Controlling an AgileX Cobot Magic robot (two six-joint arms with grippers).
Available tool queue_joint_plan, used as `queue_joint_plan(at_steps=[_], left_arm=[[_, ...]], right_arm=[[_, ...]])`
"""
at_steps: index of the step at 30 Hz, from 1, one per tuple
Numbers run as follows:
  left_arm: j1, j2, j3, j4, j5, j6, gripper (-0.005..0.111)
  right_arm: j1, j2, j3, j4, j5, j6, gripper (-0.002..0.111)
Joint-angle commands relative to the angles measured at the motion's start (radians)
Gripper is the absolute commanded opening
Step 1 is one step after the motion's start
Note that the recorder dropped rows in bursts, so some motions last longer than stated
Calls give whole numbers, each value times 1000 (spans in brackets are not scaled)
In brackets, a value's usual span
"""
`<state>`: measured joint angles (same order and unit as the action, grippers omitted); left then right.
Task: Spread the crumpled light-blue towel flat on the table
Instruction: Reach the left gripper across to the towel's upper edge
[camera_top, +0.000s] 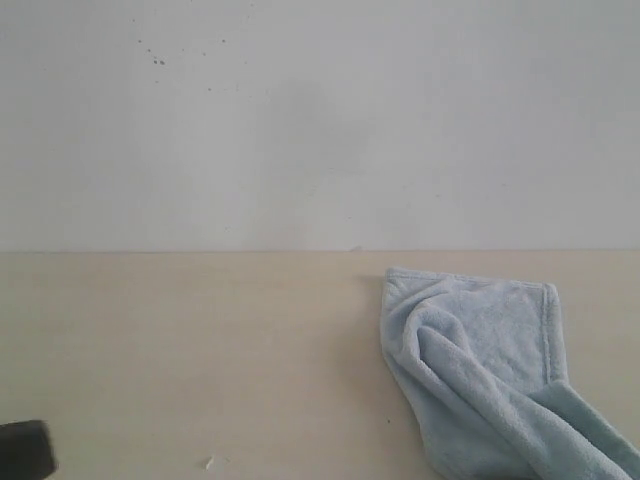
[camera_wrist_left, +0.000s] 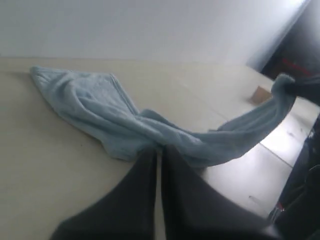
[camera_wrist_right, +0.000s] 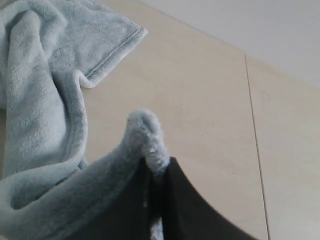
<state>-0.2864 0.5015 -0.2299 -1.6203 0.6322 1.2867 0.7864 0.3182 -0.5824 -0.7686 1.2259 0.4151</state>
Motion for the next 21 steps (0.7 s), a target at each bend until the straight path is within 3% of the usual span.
queue_joint_plan(at_steps=[1,6,10,17,21], left_arm=[[-2,320,-121,-108,91,281,4],[-19,664,-293,-124,195,435,6],[-95,885,-410,-124,181,502,14],[-320,1263,-746,-124,39,623,14],[-474,1453,-1035,-124,-187,636,14]], right_arm=[[0,-2,1,-5,-5,-3,0],[0,-2,1,-5,-5,2,0],[0,-2,1,-4,-5,2,0],[0,-2,1,79,-5,-46,0],[0,-2,1,112,-5,-68,0]])
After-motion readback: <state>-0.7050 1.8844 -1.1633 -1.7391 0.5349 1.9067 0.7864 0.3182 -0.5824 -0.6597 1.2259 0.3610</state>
